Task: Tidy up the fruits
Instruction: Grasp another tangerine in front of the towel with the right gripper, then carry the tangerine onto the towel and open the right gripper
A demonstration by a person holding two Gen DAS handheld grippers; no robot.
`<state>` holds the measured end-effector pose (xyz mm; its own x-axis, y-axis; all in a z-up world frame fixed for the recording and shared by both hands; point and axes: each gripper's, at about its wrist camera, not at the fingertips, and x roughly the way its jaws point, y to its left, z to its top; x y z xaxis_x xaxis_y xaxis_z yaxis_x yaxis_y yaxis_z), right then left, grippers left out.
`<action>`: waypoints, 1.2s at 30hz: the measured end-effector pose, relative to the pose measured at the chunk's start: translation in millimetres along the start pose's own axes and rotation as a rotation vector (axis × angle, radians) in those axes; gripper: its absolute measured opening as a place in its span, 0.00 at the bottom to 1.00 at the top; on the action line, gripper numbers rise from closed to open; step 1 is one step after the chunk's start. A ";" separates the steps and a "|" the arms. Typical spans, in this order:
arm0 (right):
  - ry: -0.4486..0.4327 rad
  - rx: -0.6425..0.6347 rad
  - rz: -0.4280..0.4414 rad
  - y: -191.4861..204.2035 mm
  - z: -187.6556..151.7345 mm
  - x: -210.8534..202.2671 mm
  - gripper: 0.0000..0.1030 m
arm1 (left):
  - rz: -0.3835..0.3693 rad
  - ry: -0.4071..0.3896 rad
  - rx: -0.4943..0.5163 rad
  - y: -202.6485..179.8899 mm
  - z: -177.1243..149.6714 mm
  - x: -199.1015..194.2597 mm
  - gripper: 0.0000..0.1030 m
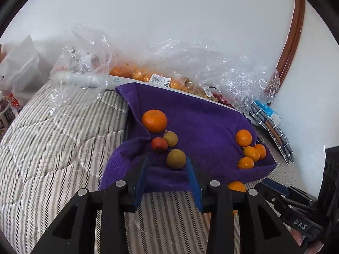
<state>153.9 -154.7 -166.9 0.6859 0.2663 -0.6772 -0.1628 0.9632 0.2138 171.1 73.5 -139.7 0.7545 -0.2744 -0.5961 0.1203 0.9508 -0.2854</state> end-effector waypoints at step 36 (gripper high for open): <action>-0.018 -0.037 -0.034 -15.2 -17.8 -23.6 0.32 | -0.134 0.129 0.084 -25.1 -24.2 -4.3 0.41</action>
<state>127.6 -175.0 -166.7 0.7040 0.2332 -0.6709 -0.1649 0.9724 0.1650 149.2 47.3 -148.2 0.6397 -0.4104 -0.6499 0.2713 0.9117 -0.3087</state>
